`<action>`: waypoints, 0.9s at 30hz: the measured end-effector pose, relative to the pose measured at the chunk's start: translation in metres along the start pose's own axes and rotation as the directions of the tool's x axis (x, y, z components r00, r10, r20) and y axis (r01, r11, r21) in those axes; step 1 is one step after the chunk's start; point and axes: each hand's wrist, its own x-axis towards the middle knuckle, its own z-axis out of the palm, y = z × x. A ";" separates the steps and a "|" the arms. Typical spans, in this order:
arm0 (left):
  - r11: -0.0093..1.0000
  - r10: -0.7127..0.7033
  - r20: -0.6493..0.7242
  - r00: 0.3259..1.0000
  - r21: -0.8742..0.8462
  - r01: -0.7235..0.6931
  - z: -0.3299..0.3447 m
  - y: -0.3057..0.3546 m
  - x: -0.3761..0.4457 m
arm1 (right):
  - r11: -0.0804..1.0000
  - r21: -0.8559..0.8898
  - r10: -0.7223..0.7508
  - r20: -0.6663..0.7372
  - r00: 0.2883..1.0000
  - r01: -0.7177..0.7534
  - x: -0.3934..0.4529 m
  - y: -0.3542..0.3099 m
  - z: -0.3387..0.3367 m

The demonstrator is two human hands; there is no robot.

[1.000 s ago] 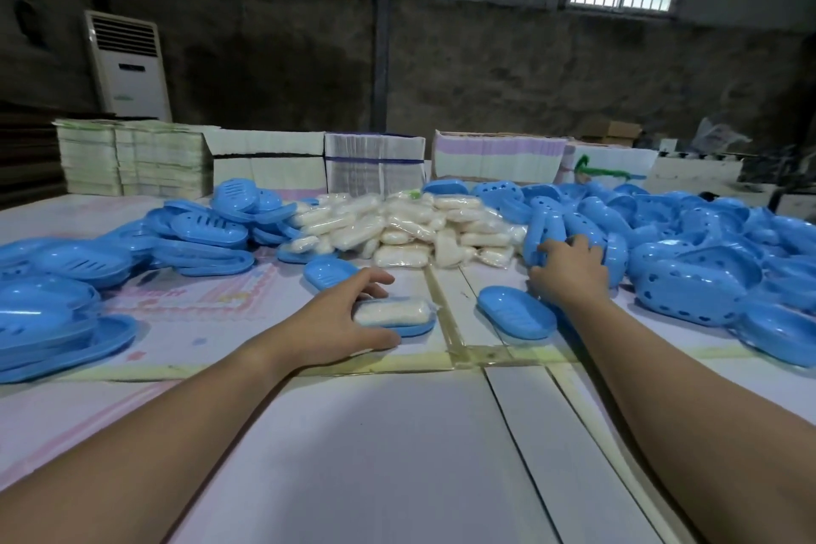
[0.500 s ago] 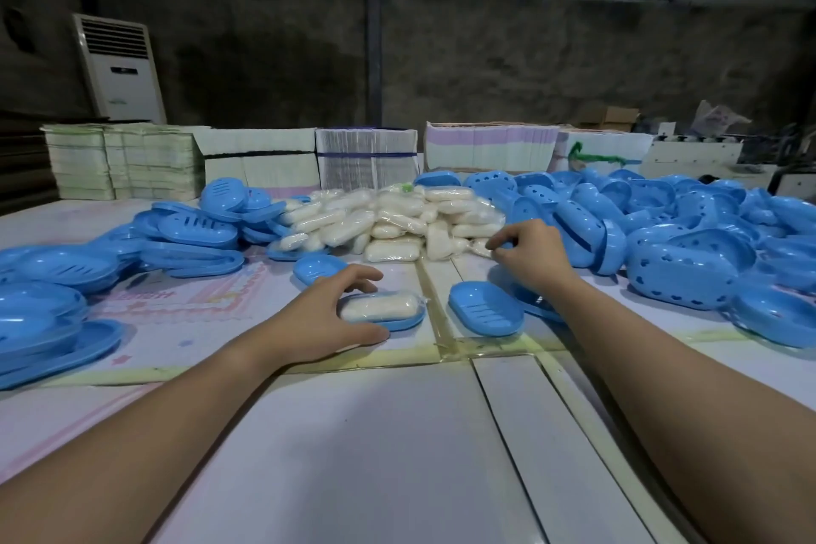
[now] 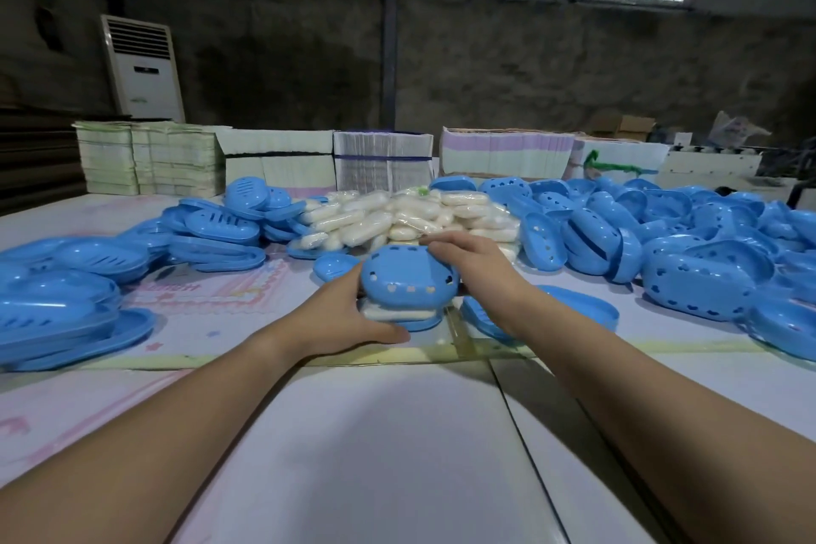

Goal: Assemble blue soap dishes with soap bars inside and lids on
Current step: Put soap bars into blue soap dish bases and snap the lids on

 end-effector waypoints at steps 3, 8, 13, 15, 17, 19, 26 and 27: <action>0.997 -0.069 -0.011 0.998 0.047 0.069 -0.003 -0.001 0.000 | 0.949 -0.314 -0.055 -0.108 0.993 0.018 0.004 0.010 -0.003; 0.991 -0.112 0.006 0.994 0.071 0.111 -0.003 0.000 -0.001 | 0.684 -0.689 -0.138 0.197 0.971 0.238 -0.003 0.010 -0.008; 0.992 -0.113 0.007 0.994 0.063 0.112 -0.006 0.000 -0.002 | 0.625 -0.732 0.005 0.352 0.936 0.272 -0.005 0.009 -0.018; 0.991 -0.110 0.020 0.994 0.076 0.109 -0.006 0.001 -0.003 | 0.612 -0.736 -0.015 0.353 0.935 0.288 -0.004 0.010 -0.019; 0.990 -0.108 0.059 0.992 0.093 0.103 -0.009 0.002 -0.003 | 0.624 -0.726 -0.040 0.340 0.940 0.289 -0.004 0.010 -0.017; 0.989 -0.108 0.132 0.985 0.113 0.093 -0.014 0.004 -0.003 | 0.634 -0.718 -0.048 0.335 0.941 0.287 -0.004 0.010 -0.017; 0.994 -0.091 0.083 0.992 0.064 0.086 -0.018 0.007 -0.005 | 0.754 -0.605 -0.064 0.321 0.945 0.256 -0.005 0.009 -0.017; 0.996 -0.090 0.073 0.993 0.036 0.087 -0.019 0.006 -0.005 | 0.765 -0.592 -0.063 0.324 0.944 0.255 -0.005 0.009 -0.017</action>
